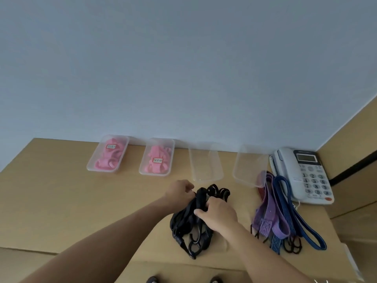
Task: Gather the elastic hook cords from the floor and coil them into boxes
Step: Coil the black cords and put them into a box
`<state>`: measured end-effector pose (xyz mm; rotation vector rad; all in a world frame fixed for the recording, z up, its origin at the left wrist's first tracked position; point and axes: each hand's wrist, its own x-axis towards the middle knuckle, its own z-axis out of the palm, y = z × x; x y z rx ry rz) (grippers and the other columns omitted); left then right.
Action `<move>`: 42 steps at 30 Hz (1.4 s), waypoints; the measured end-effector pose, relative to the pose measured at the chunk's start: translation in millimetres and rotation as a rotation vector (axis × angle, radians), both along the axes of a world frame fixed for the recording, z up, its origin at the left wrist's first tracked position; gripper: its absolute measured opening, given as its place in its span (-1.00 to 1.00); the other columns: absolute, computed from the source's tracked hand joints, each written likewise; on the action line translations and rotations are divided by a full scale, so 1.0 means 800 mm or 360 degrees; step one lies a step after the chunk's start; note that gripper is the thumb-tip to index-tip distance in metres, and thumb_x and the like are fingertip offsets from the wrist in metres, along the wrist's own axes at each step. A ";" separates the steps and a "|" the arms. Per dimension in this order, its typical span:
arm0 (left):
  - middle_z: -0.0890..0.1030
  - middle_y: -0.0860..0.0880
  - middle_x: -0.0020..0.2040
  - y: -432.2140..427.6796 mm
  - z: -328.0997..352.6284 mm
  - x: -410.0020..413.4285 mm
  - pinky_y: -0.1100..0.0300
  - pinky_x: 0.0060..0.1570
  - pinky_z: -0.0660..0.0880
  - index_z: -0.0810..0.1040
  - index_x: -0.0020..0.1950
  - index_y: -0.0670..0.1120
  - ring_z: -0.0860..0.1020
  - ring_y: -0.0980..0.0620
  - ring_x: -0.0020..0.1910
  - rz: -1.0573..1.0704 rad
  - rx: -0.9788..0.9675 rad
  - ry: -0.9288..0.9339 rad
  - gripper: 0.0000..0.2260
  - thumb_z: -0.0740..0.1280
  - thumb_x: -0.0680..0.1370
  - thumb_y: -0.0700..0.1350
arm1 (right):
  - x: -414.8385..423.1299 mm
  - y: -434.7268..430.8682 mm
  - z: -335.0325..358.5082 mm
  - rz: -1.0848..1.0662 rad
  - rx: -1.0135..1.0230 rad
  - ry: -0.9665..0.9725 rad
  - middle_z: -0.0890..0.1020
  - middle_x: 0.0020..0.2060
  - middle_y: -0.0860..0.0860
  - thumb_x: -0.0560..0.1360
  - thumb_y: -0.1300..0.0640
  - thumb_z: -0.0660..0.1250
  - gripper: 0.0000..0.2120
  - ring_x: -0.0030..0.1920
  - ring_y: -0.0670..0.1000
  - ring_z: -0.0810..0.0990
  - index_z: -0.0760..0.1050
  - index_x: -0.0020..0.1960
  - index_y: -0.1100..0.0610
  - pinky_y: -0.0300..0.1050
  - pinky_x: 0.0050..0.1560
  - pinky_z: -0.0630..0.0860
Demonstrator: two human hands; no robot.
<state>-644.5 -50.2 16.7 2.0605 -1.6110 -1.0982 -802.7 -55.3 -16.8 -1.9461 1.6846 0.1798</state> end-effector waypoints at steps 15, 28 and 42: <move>0.72 -0.08 -0.06 0.011 0.070 0.022 0.17 -0.15 0.54 0.65 -0.08 -0.11 0.67 -0.01 -0.09 -0.0270 0.0546 0.0598 -0.64 0.26 0.53 0.17 | -0.004 -0.032 0.089 -0.0767 0.0717 -0.1521 0.55 -0.43 0.11 0.45 0.22 0.40 -0.88 -0.50 0.01 0.47 0.51 -0.23 0.23 -0.17 -0.55 0.29; 0.36 -0.05 -0.49 -0.019 0.208 0.048 0.10 -0.24 0.54 0.48 -0.21 -0.10 0.42 -0.05 -0.50 -0.0547 0.0446 0.1240 -0.83 0.22 0.47 -0.03 | 0.004 -0.049 0.196 -0.0239 -0.0251 -0.1616 0.65 -0.11 -0.01 0.55 -0.15 0.31 -0.72 -0.02 0.02 0.59 0.56 -0.03 0.07 -0.15 0.00 0.47; 0.49 -0.06 -0.27 -0.049 0.282 0.060 0.17 -0.34 0.47 0.59 0.03 -0.18 0.38 0.08 -0.46 -0.0438 -0.0172 0.1664 -0.88 0.31 0.54 -0.20 | 0.034 -0.051 0.277 -0.0467 -0.0311 -0.2252 0.60 -0.35 0.06 0.58 -0.02 0.26 -0.81 -0.54 0.00 0.34 0.48 -0.02 0.11 -0.19 -0.55 0.23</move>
